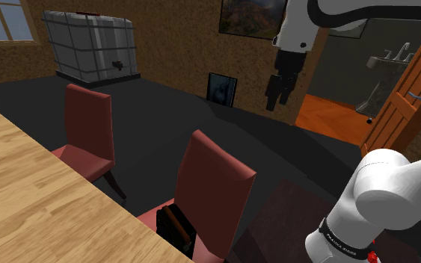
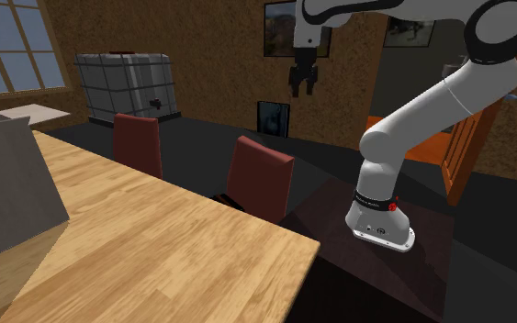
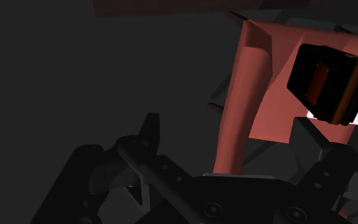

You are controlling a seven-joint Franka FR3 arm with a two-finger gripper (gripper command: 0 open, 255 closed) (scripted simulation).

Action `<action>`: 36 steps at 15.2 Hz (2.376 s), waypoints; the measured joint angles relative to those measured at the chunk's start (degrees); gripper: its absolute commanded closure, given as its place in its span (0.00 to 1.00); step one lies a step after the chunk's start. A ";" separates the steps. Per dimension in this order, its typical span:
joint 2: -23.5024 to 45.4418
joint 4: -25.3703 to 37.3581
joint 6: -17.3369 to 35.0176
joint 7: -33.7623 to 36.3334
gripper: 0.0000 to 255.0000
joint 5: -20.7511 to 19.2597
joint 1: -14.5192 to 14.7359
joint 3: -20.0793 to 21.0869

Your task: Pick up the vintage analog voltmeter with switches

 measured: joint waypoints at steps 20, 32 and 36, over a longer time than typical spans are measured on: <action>2.28 -24.65 31.96 26.51 0.00 18.40 5.87 19.56; 28.57 -23.18 62.09 47.21 0.00 22.62 4.74 37.48; 42.07 -19.14 71.88 64.46 0.00 7.29 -1.56 44.19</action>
